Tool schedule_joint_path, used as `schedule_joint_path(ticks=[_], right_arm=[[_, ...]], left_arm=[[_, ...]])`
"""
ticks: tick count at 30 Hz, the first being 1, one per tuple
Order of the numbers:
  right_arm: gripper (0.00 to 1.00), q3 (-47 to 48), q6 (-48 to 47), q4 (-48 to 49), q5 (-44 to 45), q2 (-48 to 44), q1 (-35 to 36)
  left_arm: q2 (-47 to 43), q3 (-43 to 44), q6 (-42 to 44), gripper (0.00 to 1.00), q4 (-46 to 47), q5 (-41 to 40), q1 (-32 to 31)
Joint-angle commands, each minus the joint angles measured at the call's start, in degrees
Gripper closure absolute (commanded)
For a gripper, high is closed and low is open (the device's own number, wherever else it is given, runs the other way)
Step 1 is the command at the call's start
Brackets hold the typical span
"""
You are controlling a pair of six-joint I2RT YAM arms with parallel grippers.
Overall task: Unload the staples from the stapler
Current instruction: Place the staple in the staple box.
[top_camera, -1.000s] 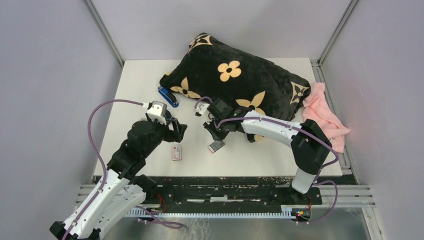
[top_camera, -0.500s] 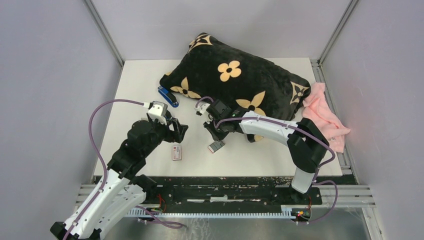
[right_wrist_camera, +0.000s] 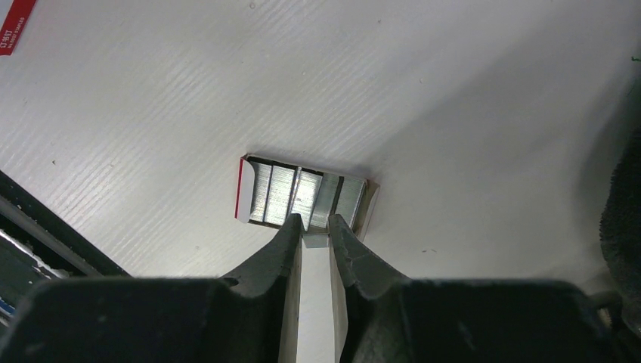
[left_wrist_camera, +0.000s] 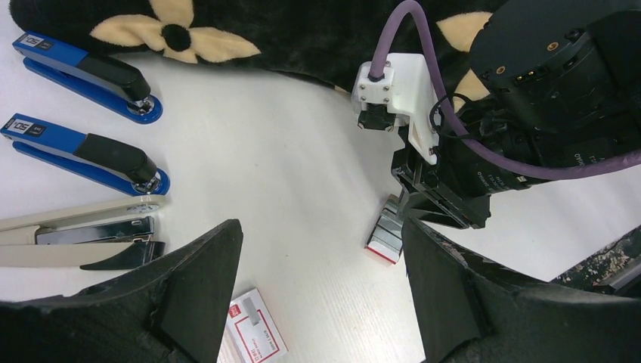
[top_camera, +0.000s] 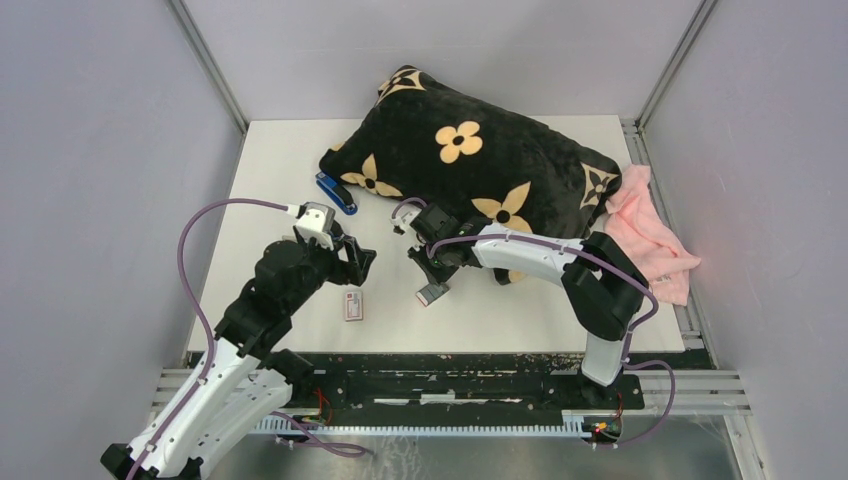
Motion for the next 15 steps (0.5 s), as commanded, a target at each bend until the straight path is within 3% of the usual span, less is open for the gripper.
schedule_joint_path(ticks=[1, 15], right_arm=[[0.78, 0.08, 0.93, 1.26, 1.94, 0.15, 0.13], [0.77, 0.58, 0.59, 0.35, 1.67, 1.34, 0.18]], left_arm=[[0.03, 0.17, 0.18, 0.16, 2.86, 1.45, 0.47], [0.28, 0.17, 0.18, 0.15, 2.86, 1.64, 0.60]])
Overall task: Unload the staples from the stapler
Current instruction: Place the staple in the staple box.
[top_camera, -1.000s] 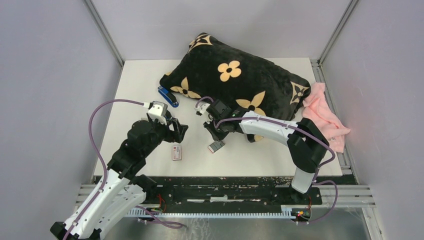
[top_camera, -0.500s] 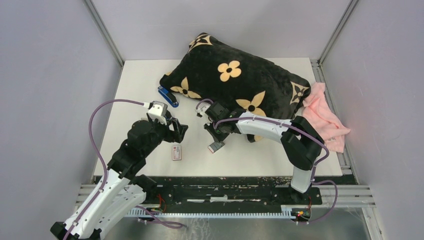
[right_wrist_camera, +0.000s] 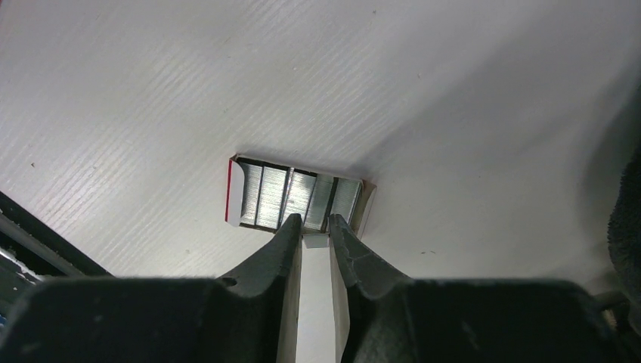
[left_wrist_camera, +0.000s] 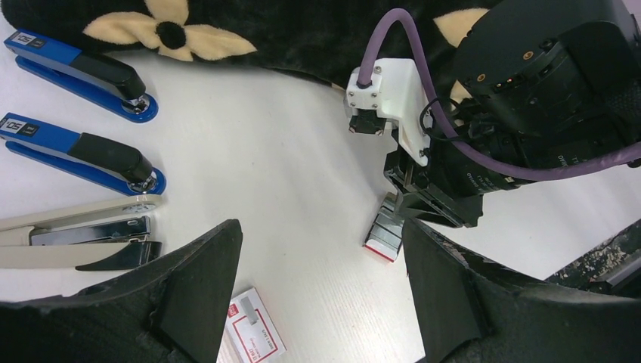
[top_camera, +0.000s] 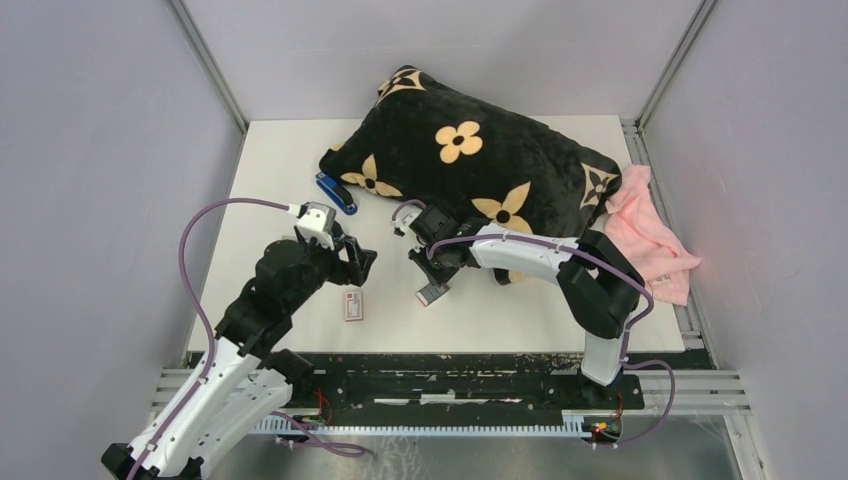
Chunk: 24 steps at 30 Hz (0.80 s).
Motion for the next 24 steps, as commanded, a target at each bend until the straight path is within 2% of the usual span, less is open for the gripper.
schedule_joint_path(ticks=[1, 24], right_arm=[[0.77, 0.56, 0.54, 0.58, 0.90, 0.20, 0.18], [0.74, 1.12, 0.62, -0.17, 0.12, 1.55, -0.57]], left_arm=[[0.02, 0.21, 0.25, 0.15, 2.86, 0.98, 0.32], [0.04, 0.21, 0.18, 0.15, 2.86, 1.17, 0.42]])
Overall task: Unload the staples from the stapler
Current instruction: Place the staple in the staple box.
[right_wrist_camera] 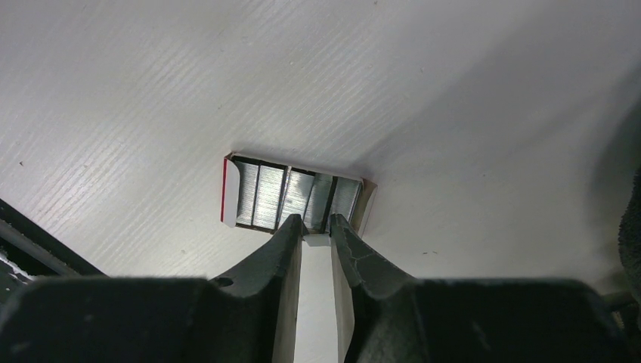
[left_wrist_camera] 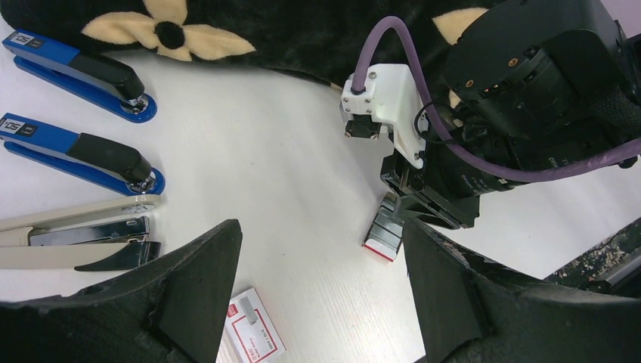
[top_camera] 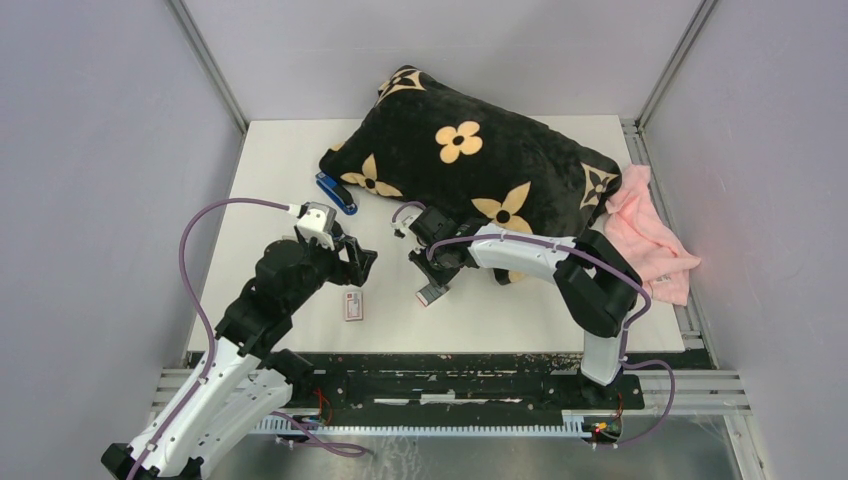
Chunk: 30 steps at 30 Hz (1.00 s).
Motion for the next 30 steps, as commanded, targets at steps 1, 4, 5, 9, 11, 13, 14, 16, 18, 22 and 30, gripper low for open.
schedule_joint_path(ticks=[1, 4, 5, 9, 11, 13, 14, 16, 18, 22, 30], right_arm=[[0.74, 1.07, 0.62, 0.22, 0.10, 0.79, -0.50], [0.74, 1.10, 0.79, 0.13, -0.17, 0.89, -0.82], [0.74, 1.14, 0.80, 0.09, -0.21, 0.89, -0.91], [0.73, 1.15, 0.99, 0.09, -0.74, 1.05, -1.16], [0.72, 1.20, 1.03, -0.02, -0.86, 1.15, -1.19], [0.72, 1.27, 1.06, -0.11, -1.02, 1.15, -1.24], [0.72, 1.40, 1.07, -0.19, -1.13, 1.15, -1.30], [0.72, 1.55, 1.01, -0.38, -1.51, 0.94, -1.36], [0.72, 1.78, 0.94, -0.61, -2.40, 0.60, -1.54], [0.72, 2.24, 0.46, -1.13, -6.14, -0.68, -2.66], [0.73, 2.38, -2.40, -2.27, -15.74, -2.88, -6.79]], left_arm=[[-0.01, 0.21, 0.15, 0.15, 2.86, 0.80, 0.41], [-0.06, 0.21, 0.19, 0.15, 2.86, 0.79, 0.46], [-0.07, 0.17, 0.20, 0.15, 2.86, 0.79, 0.42], [-0.06, 0.21, 0.20, 0.15, 2.86, 0.78, 0.47], [-0.14, 0.21, 0.12, 0.15, 2.86, 0.77, 0.47], [-0.19, 0.21, 0.12, 0.15, 2.86, 0.79, 0.54], [-0.20, 0.21, 0.11, 0.15, 2.86, 0.79, 0.55], [-0.15, 0.21, 0.12, 0.15, 2.86, 0.78, 0.55], [-0.15, 0.21, 0.16, 0.15, 2.85, 0.79, 0.63], [-0.14, 0.21, 0.16, 0.15, 2.95, 0.97, 0.72], [-0.05, 0.04, 0.03, 0.15, 3.21, 1.49, 0.91]])
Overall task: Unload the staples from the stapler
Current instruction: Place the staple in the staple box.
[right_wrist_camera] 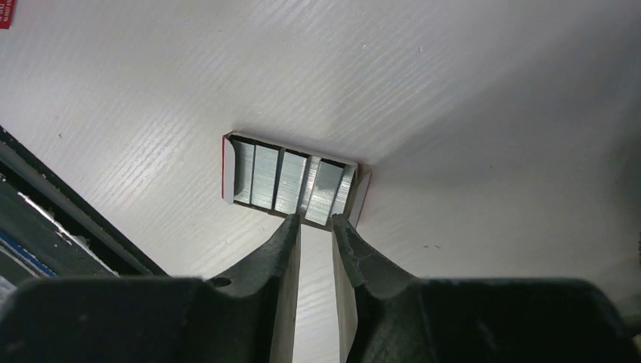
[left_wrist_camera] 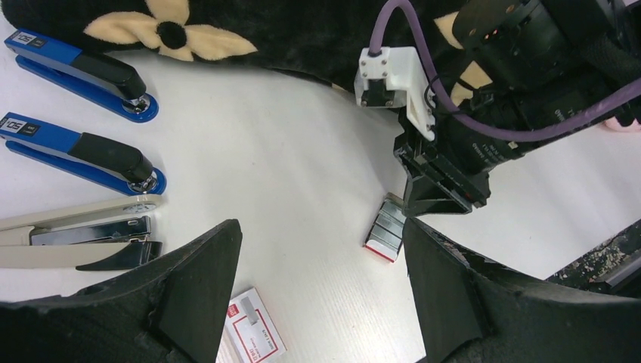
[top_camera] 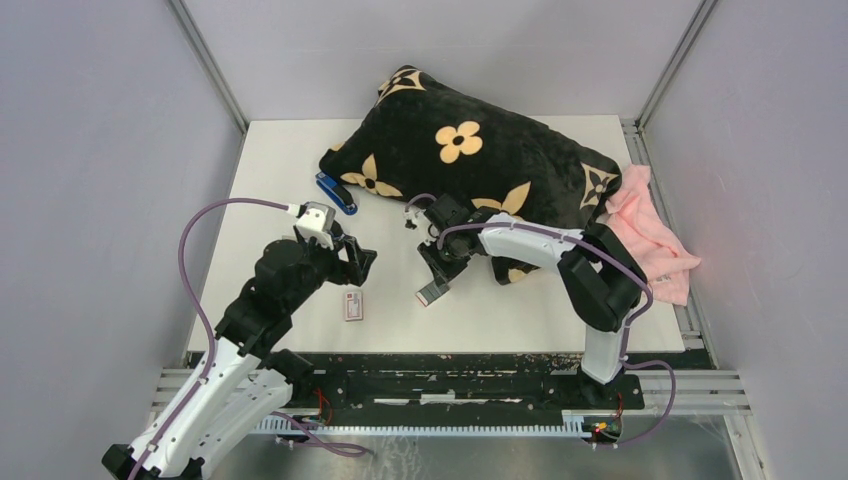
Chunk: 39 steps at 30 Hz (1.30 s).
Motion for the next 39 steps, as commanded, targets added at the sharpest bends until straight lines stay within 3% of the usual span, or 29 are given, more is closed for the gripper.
schedule_joint_path(ticks=[1, 7, 27, 34, 39], right_arm=[[0.73, 2.40, -2.42, -0.76, -6.64, -3.34, -2.41], [0.73, 2.16, -5.69, -1.72, -13.55, -3.29, -5.72], [0.73, 3.08, -10.96, -4.89, -20.60, 1.89, -8.88], [0.73, 5.41, -19.89, -11.10, -30.14, -2.60, -9.87], [0.72, 4.72, -22.85, -11.92, -34.92, -8.26, -10.41]], left_arm=[[-0.05, 0.04, 0.00, 0.15, 3.19, 1.16, 0.43], [0.33, -0.13, -0.06, 0.14, 3.48, 1.95, 0.58], [8.39, 0.00, -0.32, 0.12, 3.18, 9.26, 1.42], [10.12, 0.21, -0.70, 0.12, 2.92, 9.03, 2.20], [5.45, -0.25, -4.79, 0.09, 3.76, 5.92, 2.34]])
